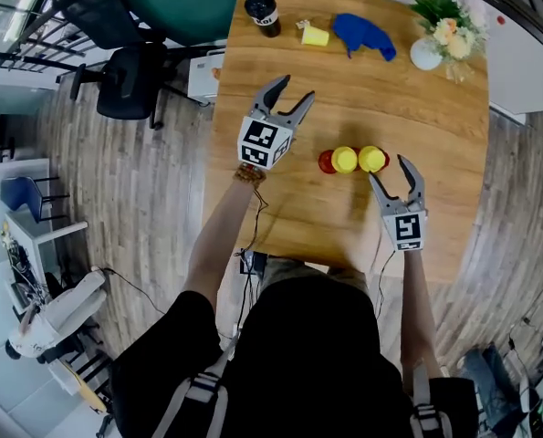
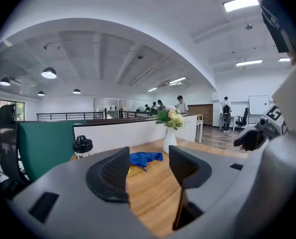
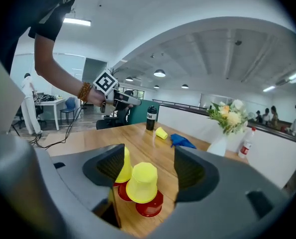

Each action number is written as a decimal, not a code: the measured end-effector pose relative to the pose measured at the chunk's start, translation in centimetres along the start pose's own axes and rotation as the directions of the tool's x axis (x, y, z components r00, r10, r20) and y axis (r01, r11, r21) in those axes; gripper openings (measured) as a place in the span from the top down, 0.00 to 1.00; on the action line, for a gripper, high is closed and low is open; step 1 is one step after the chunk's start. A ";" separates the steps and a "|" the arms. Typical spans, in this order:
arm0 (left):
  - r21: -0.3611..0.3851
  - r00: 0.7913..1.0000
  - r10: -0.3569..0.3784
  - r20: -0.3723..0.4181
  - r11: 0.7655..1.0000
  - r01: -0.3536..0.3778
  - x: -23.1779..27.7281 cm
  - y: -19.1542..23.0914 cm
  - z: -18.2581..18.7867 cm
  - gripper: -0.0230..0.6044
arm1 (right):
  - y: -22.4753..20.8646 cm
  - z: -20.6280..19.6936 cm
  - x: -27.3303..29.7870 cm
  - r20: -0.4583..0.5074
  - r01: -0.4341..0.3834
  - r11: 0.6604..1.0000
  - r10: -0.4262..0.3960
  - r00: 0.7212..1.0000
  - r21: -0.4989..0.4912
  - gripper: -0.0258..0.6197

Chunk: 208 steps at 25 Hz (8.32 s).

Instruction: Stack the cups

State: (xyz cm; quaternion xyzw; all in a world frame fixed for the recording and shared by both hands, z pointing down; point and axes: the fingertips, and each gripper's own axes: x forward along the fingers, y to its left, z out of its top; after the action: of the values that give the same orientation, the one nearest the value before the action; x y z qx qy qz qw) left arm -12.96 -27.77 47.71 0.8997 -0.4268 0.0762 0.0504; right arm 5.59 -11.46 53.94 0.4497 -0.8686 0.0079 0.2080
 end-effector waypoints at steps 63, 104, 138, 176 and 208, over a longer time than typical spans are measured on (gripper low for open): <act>-0.384 0.997 -0.075 0.019 0.920 0.077 -3.7 -4.3 -1.0 0.92 | 2.3 3.7 -4.1 0.080 -0.020 0.997 0.014 0.997 0.074 0.49; -0.247 0.971 -0.228 -0.067 0.947 0.206 -15.1 -22.8 -4.5 0.91 | 3.5 3.3 -5.1 -0.085 -0.322 0.942 0.315 0.945 -0.088 0.58; -0.156 0.996 -0.079 -0.049 0.985 0.071 -14.9 -18.6 -5.0 0.91 | 2.0 1.1 2.7 -0.574 -0.393 0.865 0.157 0.804 -0.313 0.58; -0.031 0.999 0.030 0.014 0.999 -0.030 -16.5 -13.4 2.9 0.91 | -0.1 10.0 -1.4 -0.254 -0.230 0.933 0.160 0.954 -0.276 0.57; 0.047 0.958 0.099 0.268 0.992 -0.116 -24.6 -12.1 12.3 0.91 | 11.7 22.5 -6.3 0.216 0.139 0.977 -0.102 0.971 -0.162 0.95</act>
State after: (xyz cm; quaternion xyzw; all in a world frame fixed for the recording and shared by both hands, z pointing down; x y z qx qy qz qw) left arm -17.76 -3.31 30.85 0.8784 -0.4755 -0.0292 -0.0392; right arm -8.34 -4.17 33.12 0.4803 -0.8537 -0.1281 0.1556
